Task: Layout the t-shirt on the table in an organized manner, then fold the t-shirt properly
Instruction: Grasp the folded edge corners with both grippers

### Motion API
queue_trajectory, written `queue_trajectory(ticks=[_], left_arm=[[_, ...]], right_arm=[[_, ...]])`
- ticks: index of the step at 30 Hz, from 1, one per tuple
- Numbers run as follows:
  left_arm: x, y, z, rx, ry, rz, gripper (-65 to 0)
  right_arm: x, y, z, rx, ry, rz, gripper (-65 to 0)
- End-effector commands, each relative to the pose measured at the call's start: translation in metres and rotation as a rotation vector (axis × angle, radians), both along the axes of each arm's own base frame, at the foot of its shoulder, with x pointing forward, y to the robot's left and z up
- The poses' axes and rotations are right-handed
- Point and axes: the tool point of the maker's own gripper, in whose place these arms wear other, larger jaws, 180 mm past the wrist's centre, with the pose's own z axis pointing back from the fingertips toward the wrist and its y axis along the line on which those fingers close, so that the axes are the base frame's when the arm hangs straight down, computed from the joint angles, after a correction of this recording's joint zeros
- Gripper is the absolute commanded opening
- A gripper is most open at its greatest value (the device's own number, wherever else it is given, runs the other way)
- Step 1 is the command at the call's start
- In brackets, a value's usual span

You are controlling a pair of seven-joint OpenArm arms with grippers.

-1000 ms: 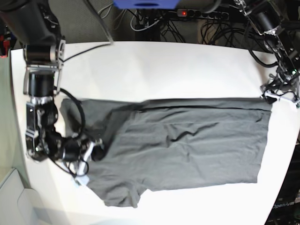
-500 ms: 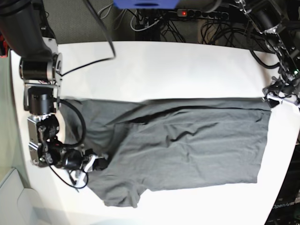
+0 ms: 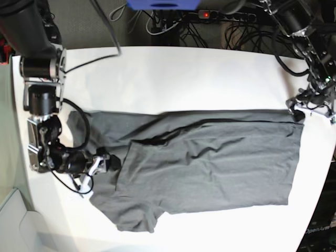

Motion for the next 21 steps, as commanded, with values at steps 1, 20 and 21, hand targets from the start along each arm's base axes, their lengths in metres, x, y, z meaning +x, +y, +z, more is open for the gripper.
queue_trajectory(ticks=[1,20,21], left_arm=[[0.011,0.01,0.021,0.042,-0.059,-0.002,-3.0],[0.042,0.01,-0.006,0.013,-0.101,-0.008,-17.0],[0.045,0.008,-0.005,0.018,-0.107,-0.017,-21.9]], right_arm=[[0.018,-0.001,0.032,0.021,-0.101,-0.005,-16.0],[-0.048,-0.077,0.038,-0.107,-0.149,-0.138,-15.6],[-0.048,-0.078,0.038,-0.11,-0.147,-0.138,-15.6]])
